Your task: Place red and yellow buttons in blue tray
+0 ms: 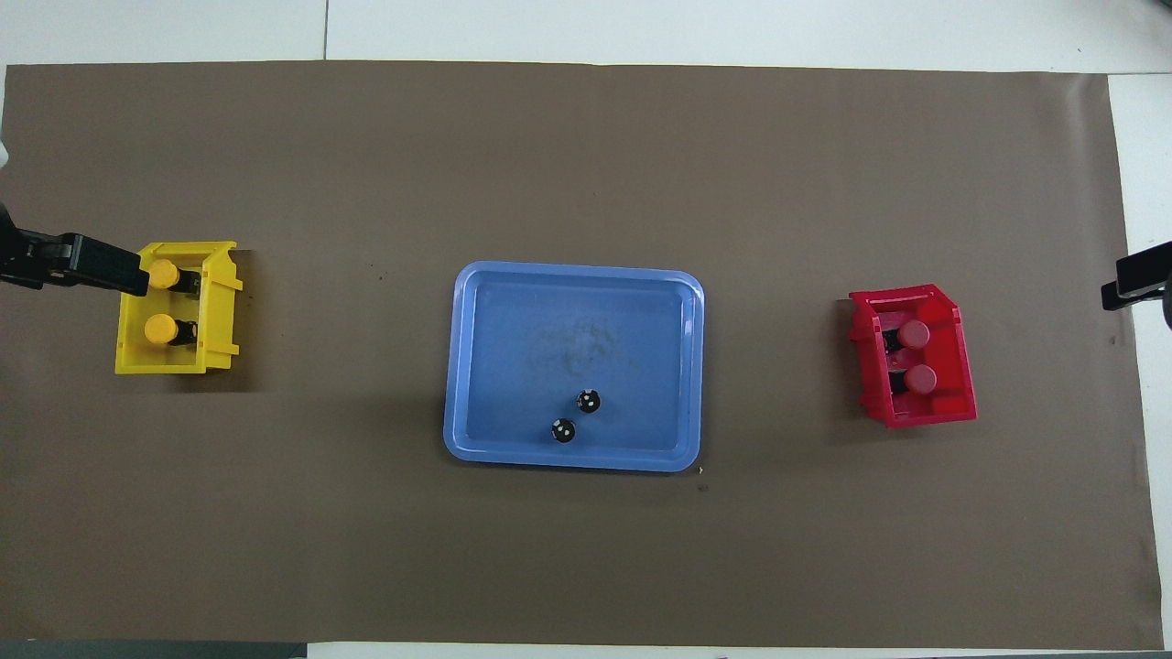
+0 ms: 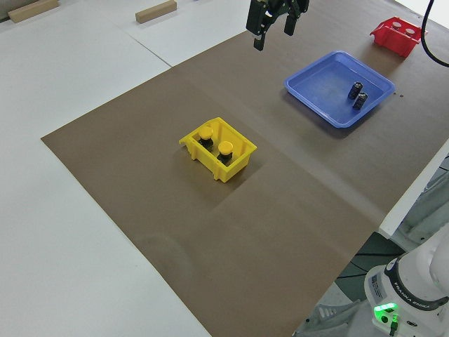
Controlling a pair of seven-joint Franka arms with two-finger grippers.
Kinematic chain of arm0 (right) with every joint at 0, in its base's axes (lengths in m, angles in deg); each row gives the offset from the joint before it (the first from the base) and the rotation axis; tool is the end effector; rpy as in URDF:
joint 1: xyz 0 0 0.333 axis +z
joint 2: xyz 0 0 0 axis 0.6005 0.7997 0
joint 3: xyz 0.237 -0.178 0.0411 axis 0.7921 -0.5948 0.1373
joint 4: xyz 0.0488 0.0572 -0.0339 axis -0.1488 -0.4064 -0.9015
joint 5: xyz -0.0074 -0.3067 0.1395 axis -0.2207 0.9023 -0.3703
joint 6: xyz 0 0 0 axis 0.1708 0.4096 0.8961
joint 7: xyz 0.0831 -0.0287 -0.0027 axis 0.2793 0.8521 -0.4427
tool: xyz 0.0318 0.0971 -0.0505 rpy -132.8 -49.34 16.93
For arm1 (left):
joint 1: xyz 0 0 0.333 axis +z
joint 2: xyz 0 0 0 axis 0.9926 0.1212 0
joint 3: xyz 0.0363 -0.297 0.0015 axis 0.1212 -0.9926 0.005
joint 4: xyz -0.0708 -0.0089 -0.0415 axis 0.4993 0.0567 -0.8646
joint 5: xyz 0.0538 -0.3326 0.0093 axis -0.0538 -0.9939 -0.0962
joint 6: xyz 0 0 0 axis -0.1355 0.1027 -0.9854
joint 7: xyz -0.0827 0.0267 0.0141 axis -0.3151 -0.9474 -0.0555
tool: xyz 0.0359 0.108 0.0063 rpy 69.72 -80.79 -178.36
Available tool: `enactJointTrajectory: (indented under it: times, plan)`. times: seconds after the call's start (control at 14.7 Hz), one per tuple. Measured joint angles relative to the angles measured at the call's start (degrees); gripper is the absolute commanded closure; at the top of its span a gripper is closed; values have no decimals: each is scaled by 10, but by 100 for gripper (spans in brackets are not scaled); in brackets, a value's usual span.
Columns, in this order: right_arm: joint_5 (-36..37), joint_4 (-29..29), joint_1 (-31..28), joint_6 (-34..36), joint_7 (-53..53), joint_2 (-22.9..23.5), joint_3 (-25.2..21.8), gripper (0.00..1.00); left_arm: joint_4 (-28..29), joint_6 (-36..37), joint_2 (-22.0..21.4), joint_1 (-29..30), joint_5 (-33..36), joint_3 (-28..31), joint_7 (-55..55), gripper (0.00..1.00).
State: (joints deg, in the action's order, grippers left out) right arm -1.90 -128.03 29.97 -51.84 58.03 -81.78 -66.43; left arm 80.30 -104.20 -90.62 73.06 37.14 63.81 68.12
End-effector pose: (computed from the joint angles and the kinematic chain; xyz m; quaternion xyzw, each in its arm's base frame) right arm 0.4774 -0.0645 0.6019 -0.9969 0.0527 0.0585 0.0099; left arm 0.4867 -0.0522 0.5930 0.9960 -0.0869 -0.0196 0.0061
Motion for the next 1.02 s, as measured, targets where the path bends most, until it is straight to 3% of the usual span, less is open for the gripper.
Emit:
enactJointTrajectory:
  times: [0.2, 0.55, 1.02]
  plan:
    - [-6, -52, 1, -63, 0, -18, 1, 30, 0, 1, 0, -3, 0, 0, 0, 0]
    - [-9, -252, 34, -223, 2, -82, 1, 35, 0, 2, 0, -6, 0, 0, 0, 0]
    - [-9, -399, 44, -395, 2, -57, 1, 40, 0, 5, 0, -4, 0, 6, 0, 0]
